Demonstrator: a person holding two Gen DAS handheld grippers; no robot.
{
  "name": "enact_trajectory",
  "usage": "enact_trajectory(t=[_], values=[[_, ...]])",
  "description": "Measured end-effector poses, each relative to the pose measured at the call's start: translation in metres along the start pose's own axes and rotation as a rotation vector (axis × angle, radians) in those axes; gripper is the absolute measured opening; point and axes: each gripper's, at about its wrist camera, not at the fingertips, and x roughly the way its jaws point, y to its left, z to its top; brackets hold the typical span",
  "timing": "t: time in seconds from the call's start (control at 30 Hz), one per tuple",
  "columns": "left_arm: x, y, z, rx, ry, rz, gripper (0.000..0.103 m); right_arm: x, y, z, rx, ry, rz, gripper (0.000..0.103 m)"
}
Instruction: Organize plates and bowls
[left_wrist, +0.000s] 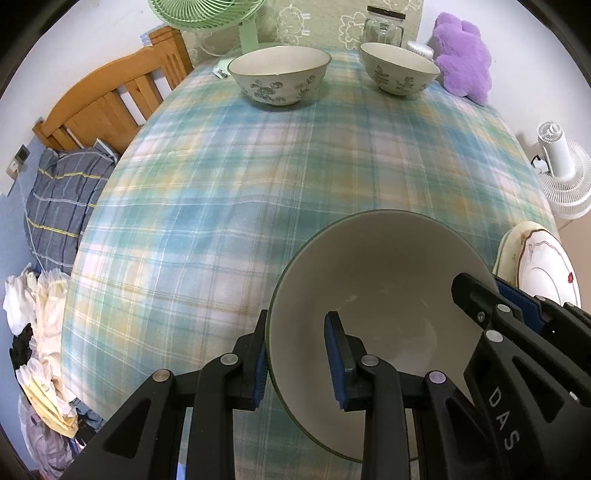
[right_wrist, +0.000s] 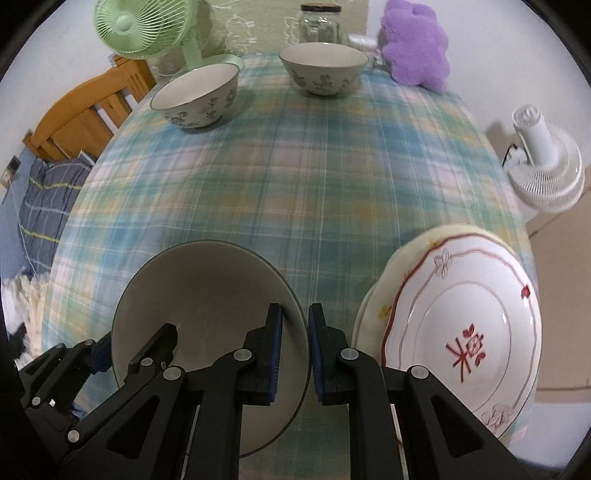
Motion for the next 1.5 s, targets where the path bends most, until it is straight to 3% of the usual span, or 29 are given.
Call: enact_trajectory(t=[0.13, 0.27, 0.33, 0.4, 0.47, 0.57, 0.63, 0.67, 0.73, 1.07, 1.5], values=[[0.005, -0.002, -0.004, 0.004, 0.014, -0.006, 0.029, 0.004, -0.001, -0.001, -0.010, -0.008, 0.001, 0.025], [0.006, -0.006, -0.008, 0.029, 0.016, -0.003, 0.034, 0.019, -0.008, -0.007, 0.029, 0.053, 0.046, 0.025], [0.005, -0.006, -0.008, 0.027, 0.011, -0.013, 0.039, 0.022, -0.010, -0.010, 0.045, 0.062, 0.057, 0.025], [0.003, -0.006, -0.008, 0.023, 0.000, -0.011, 0.057, 0.020, -0.010, -0.010, 0.042, 0.055, 0.065, 0.026], [0.001, -0.004, -0.007, 0.019, -0.010, 0.000, 0.061, 0.017, -0.009, -0.010, 0.038, 0.045, 0.075, 0.027], [-0.002, 0.000, -0.007, 0.010, -0.015, -0.007, 0.071, 0.012, -0.007, -0.008, 0.027, 0.027, 0.059, 0.033], [-0.007, 0.001, -0.006, 0.010, -0.031, -0.012, 0.075, 0.009, -0.007, -0.008, 0.026, 0.016, 0.071, 0.055], [-0.010, 0.002, -0.006, 0.014, -0.040, -0.015, 0.078, 0.007, -0.006, -0.007, 0.025, 0.008, 0.077, 0.059], [-0.016, 0.005, -0.004, 0.023, -0.060, -0.021, 0.079, -0.001, -0.002, -0.006, 0.018, -0.018, 0.081, 0.064], [-0.053, 0.023, 0.020, 0.076, -0.153, -0.104, 0.082, -0.040, 0.014, 0.011, 0.047, -0.096, 0.024, 0.065], [-0.082, 0.029, 0.079, 0.066, -0.265, -0.113, 0.082, -0.081, 0.026, 0.064, 0.042, -0.221, -0.020, 0.065]])
